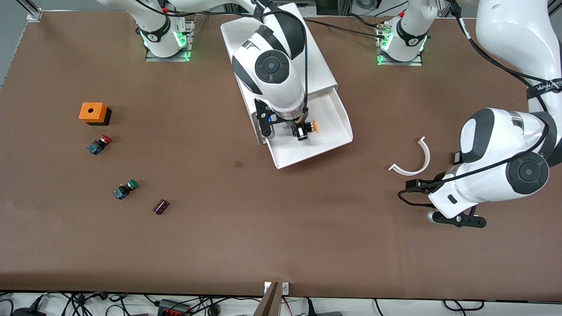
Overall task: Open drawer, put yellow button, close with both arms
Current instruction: 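Lower the yellow button into the open drawer and open the right gripper, then push the drawer front with the left gripper while the right gripper withdraws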
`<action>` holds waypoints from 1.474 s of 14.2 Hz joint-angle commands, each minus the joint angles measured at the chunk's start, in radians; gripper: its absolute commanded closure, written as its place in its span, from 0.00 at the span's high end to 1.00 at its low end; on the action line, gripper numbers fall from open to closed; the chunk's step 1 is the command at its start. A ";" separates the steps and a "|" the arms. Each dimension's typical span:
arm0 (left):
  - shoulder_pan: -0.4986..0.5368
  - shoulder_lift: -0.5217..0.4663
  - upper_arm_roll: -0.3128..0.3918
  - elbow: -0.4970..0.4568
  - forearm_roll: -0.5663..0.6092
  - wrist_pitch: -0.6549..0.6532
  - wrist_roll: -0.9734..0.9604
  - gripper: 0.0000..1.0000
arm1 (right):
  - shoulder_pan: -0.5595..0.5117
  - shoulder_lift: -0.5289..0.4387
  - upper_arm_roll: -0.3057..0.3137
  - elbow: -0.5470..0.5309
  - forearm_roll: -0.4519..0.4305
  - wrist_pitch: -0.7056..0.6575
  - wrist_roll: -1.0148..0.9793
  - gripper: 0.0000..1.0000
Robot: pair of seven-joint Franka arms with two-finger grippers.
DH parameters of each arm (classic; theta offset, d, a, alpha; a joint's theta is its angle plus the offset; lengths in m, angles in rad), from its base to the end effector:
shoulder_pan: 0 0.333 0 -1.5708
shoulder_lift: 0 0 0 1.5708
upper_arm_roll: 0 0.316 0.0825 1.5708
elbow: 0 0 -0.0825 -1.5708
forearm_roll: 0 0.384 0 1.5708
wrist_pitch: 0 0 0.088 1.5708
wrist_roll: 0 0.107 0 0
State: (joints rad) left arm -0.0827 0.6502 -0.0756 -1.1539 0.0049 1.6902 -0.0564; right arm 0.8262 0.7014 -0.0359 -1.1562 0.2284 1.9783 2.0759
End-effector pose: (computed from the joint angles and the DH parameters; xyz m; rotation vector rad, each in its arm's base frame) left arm 0.7180 -0.0992 0.4107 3.1038 -0.1397 -0.1804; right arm 0.5183 0.5551 0.3975 -2.3267 1.8695 0.2606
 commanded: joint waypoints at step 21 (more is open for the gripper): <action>-0.084 -0.021 -0.158 -0.104 0.017 0.141 -0.604 1.00 | -0.367 -0.118 -0.219 0.096 -0.020 -0.483 -1.180 1.00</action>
State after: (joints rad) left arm -0.1377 0.6501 -0.2223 -1.2067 0.0039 1.7766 -0.5668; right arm 0.4976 0.6059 -0.2650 -1.0289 0.2215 1.5114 0.9825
